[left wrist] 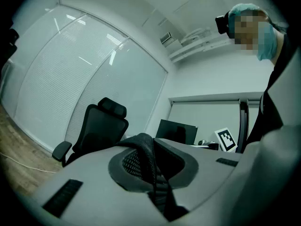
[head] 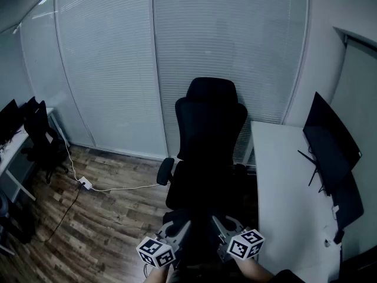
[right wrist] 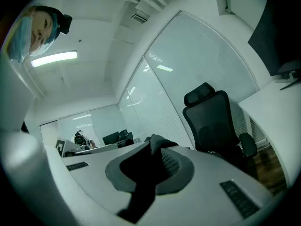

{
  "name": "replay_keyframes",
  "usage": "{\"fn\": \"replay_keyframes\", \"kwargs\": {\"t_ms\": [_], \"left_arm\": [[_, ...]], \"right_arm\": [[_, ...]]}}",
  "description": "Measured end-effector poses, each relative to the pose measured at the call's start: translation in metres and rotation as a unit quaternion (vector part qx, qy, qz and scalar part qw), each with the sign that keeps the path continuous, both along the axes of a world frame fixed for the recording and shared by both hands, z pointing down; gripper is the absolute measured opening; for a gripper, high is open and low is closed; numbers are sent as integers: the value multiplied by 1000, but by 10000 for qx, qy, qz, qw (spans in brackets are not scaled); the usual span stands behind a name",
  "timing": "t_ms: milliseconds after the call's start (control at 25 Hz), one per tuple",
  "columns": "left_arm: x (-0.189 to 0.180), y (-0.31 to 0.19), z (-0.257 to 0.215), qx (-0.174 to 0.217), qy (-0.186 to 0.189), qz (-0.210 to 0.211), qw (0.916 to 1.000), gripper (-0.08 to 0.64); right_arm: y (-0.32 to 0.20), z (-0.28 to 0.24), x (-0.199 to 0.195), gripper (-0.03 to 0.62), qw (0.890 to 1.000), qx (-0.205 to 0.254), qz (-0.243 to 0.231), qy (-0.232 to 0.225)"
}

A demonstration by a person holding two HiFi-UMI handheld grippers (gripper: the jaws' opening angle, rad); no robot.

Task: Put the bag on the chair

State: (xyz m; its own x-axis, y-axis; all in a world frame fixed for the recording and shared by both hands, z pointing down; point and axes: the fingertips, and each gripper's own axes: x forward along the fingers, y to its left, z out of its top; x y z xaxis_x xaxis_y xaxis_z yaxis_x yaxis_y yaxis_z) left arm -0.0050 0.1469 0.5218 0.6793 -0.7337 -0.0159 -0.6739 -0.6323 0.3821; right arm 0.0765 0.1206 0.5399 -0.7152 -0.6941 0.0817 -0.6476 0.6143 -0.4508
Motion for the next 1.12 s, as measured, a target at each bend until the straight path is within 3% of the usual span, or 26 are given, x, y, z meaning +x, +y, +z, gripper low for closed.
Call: {"fn": "replay_keyframes", "kwargs": {"t_ms": [400,560,1120], "left_arm": [[14,23,13,-127,7,-144,9998,44],[13,18,10,-109,5,-180,9998,44],[-17,-76,3,12,-94,57,9999,44]], "right_arm": [[28,12,14,52,9998,-42,-183,57],[26,9,14,54,9995,-57,-290,-115],[-65,0,-17,53,9999,31,83,-109]]}}
